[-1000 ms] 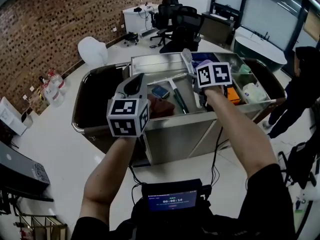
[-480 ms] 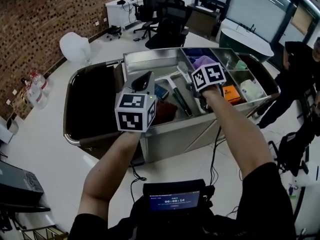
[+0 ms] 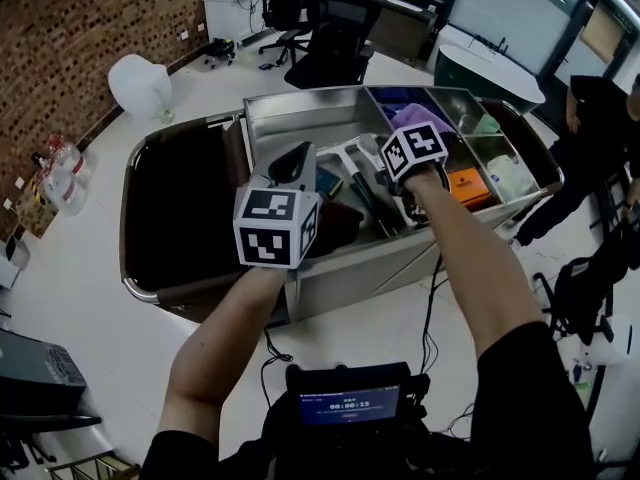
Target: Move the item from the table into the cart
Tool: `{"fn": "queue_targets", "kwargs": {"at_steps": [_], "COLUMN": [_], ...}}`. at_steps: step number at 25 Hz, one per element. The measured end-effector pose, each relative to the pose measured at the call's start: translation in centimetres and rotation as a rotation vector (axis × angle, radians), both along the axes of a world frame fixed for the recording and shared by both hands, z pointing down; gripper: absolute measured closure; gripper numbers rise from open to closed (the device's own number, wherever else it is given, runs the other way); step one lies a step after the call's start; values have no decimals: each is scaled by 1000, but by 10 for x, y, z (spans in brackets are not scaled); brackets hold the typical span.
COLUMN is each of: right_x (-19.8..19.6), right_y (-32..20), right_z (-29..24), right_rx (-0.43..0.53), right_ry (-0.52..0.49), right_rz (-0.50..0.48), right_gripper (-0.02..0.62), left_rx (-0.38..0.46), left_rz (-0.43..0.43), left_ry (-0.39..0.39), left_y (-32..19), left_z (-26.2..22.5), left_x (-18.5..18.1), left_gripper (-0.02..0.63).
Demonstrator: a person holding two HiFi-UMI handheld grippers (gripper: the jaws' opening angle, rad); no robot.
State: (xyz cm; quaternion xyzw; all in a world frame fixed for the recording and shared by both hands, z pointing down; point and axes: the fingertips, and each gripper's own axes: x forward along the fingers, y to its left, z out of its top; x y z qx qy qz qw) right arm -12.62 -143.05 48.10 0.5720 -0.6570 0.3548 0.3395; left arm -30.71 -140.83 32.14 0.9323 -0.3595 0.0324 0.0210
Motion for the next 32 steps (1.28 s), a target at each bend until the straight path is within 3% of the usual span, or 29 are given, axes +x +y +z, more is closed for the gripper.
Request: {"fn": "queue_targets", "kwargs": {"at_steps": [19, 28, 32], "right_x": [0, 5, 8], "right_y": [-3, 3, 15], "right_z": [36, 11, -19], "right_rx": [-113, -14, 65], "right_ry": [42, 62, 24], "right_rz": [-8, 5, 11], "right_gripper": [514, 489, 489], "left_rx": [-9, -12, 5], "left_rz": [-1, -9, -5], "left_ry": [-17, -17, -26], "left_y": [-15, -2, 17], "left_z": [11, 9, -3], "left_x": [3, 10, 16], "left_gripper": [606, 606, 606]}}
